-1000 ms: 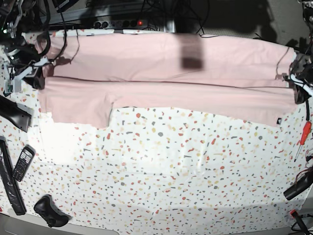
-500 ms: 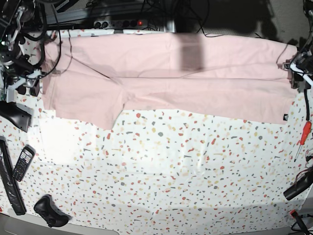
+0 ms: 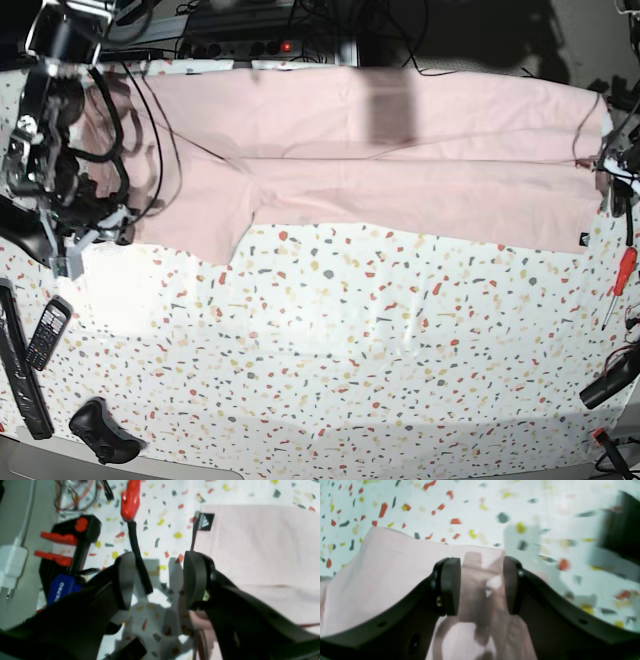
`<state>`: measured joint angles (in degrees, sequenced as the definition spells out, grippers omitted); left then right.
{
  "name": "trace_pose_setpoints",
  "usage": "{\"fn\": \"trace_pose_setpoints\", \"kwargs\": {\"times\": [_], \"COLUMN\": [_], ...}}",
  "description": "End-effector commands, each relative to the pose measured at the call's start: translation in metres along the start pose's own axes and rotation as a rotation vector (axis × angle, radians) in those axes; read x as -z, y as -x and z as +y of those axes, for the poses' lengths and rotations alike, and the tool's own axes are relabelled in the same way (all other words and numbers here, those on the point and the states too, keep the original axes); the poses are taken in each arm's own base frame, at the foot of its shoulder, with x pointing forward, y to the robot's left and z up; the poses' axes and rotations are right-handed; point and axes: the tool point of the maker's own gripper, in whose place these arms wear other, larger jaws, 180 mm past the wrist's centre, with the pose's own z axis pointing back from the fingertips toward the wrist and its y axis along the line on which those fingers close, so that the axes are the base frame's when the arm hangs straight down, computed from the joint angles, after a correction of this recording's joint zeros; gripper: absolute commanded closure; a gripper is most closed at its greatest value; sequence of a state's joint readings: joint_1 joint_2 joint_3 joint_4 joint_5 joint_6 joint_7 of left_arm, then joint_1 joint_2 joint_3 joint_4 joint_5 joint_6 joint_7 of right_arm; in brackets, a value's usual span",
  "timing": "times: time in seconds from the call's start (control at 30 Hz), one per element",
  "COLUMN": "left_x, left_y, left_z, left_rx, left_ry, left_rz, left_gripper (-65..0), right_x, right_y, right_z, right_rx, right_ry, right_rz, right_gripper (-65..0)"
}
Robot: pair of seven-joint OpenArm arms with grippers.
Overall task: Fold the T-shirt properly
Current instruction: 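Lower the folded hem with both grippers and hold it in place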
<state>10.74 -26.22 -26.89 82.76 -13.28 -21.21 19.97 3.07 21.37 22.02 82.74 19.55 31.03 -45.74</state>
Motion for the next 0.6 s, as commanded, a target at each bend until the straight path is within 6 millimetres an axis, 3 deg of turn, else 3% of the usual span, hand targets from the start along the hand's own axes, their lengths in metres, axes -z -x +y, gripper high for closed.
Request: {"fn": "trace_pose_setpoints", "kwargs": {"times": [0.0, 0.2, 0.33, 0.57], "left_x": [-0.002, 0.001, 0.002, 0.002], "left_y": [-0.018, -0.019, -0.017, -0.017], "left_z": [0.008, 0.002, -0.004, -0.008], "left_rx": [0.011, -0.014, -0.029, -0.041], "left_ry": [-0.018, -0.013, -0.006, -0.001], "left_rz": [-0.052, -0.061, -0.061, -0.069], "left_gripper": [-29.6, -29.6, -29.6, -29.6], "right_x": [0.0, 0.025, 0.029, 0.032], "right_y": [-0.023, -0.023, -0.026, -0.008], "right_z": [-0.005, -0.002, -0.007, -0.019], "right_rx": [-0.015, 0.028, 0.047, 0.076], "right_ry": [0.0, -0.037, -0.036, -0.025], "right_rz": [-0.04, 0.085, 0.106, 0.16], "right_gripper": [-27.0, -26.9, -26.9, -25.1]}}
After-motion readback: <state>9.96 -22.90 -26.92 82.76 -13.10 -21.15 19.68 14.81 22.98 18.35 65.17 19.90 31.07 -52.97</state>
